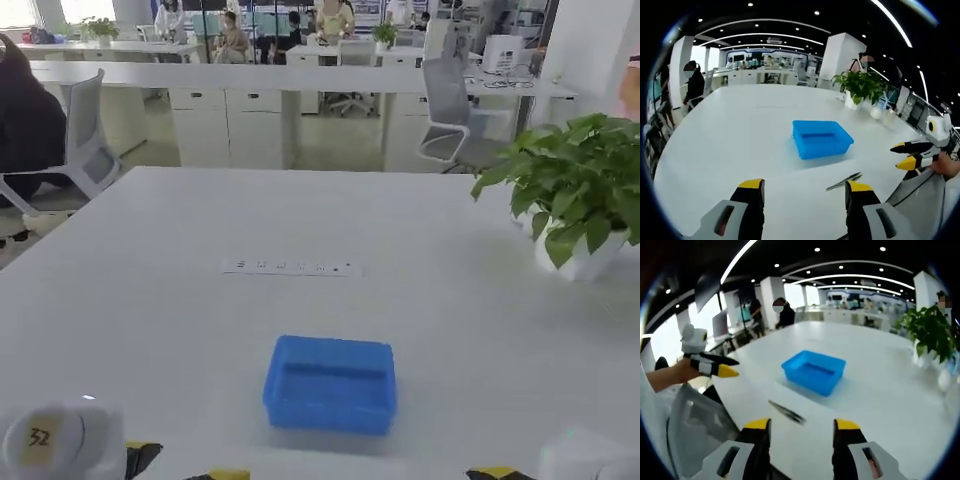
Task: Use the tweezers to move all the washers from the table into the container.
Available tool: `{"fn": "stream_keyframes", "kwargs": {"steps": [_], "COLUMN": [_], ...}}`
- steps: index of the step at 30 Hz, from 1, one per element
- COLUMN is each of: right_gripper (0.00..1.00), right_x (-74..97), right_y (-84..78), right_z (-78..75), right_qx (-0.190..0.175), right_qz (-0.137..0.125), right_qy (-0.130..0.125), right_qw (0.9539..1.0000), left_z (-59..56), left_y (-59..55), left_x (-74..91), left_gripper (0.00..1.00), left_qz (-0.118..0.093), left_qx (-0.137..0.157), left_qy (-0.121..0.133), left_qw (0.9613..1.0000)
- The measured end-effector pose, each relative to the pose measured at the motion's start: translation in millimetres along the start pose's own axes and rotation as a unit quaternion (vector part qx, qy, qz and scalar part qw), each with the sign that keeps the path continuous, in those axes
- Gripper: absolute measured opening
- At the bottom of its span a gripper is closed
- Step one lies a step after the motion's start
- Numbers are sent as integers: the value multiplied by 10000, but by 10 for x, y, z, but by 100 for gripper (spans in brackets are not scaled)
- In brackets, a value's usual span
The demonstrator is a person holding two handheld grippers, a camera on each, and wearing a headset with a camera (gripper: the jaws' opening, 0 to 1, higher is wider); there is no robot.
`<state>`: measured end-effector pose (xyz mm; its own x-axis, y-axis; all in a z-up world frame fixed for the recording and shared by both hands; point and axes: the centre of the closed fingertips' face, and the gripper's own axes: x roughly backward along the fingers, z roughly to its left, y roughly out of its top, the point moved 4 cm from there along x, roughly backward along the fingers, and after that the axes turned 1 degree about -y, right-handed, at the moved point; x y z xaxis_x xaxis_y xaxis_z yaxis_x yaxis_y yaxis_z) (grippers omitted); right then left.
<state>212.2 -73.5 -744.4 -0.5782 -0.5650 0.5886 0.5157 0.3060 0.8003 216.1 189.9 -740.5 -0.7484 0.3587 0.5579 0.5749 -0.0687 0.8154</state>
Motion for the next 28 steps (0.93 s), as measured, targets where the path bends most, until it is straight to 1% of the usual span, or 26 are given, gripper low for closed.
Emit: {"fn": "stream_keyframes", "kwargs": {"steps": [2, 3, 5, 8, 9, 11, 17, 18, 20, 23, 28], "right_gripper": [47, 47, 48, 49, 51, 52, 56, 57, 61, 63, 63], "right_x": [-13, -17, -24, -24, -17, -2, 20, 14, 2, 10, 27], "right_y": [-18, -26, -45, -63, -59, -45, -43, -49, -57, -47, -50], "right_z": [11, 13, 7, -25, -57, -102, -170, -167, -150, -146, -167], "right_qx": [35, 41, 10, 5, 0, -73, -263, -269, -259, -161, -167], "right_qz": [65, 93, 141, 195, 183, 116, 60, 83, 127, 117, 112], "right_qy": [4, 11, 22, -53, -154, -259, -415, -418, -441, -517, -565], "right_qw": [10000, 9999, 9999, 9998, 9997, 9996, 9988, 9987, 9986, 9985, 9982], "left_z": [-17, -10, 1, -3, -9, -17, 11, 33, 46, 48, 28], "left_y": [-34, -63, -98, -120, -123, -127, -103, -80, -61, -73, -124], "left_x": [35, 41, 58, 86, 93, 114, 176, 194, 209, 218, 221], "left_gripper": [67, 68, 73, 73, 74, 76, 80, 82, 84, 85, 85], "left_qz": [60, 134, 201, 236, 237, 238, 162, 85, 12, 27, 140], "left_qx": [-66, -97, -179, -245, -250, -276, -169, -88, 42, 59, -86], "left_qy": [76, 104, 144, 179, 175, 198, 278, 339, 322, 319, 307], "left_qw": [9999, 9998, 9995, 9993, 9993, 9991, 9993, 9993, 9995, 9995, 9994]}}
